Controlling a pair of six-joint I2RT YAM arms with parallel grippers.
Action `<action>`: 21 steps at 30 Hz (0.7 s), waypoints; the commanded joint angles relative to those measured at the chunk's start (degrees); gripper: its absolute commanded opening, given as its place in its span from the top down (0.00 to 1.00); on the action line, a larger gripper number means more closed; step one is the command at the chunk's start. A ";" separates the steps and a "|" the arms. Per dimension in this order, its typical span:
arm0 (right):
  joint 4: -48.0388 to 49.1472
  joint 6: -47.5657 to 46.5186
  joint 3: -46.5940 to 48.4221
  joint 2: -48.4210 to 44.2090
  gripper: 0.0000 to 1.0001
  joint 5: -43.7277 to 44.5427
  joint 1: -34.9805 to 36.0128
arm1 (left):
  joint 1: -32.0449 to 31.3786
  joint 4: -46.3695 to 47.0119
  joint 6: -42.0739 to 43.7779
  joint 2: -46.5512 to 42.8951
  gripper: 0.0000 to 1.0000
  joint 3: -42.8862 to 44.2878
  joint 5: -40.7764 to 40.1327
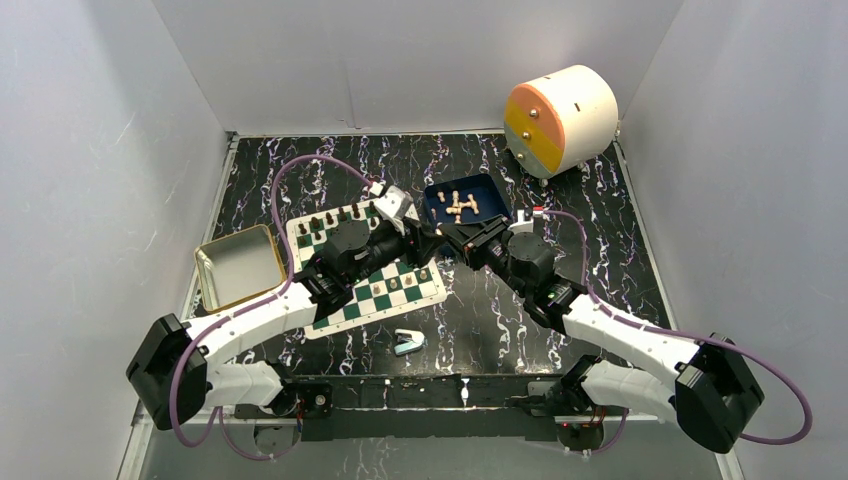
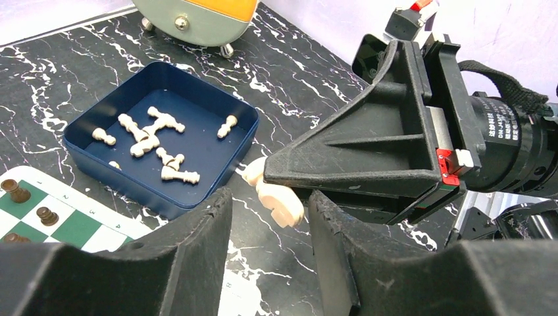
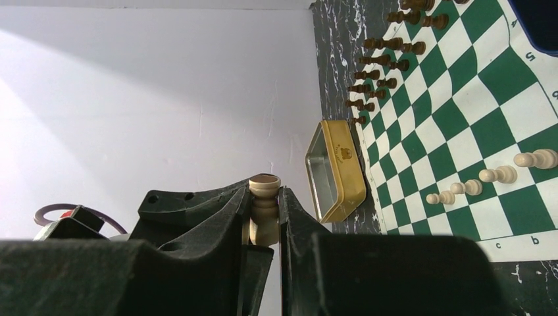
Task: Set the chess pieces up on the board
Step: Place the chess piece on the chessboard.
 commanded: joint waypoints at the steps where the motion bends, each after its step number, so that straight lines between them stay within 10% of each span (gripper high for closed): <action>1: 2.43 0.63 1.93 0.35 0.77 0.59 0.03 | -0.36 3.03 0.90 -0.11 0.58 2.23 -1.28; 14: 4.12 2.75 1.35 0.52 0.77 -0.01 0.01 | -0.56 1.33 2.83 0.34 0.74 1.33 -3.10; 21: 5.13 2.28 0.43 0.36 0.72 -1.42 0.00 | -0.53 -2.30 3.41 -0.81 1.00 2.05 -7.29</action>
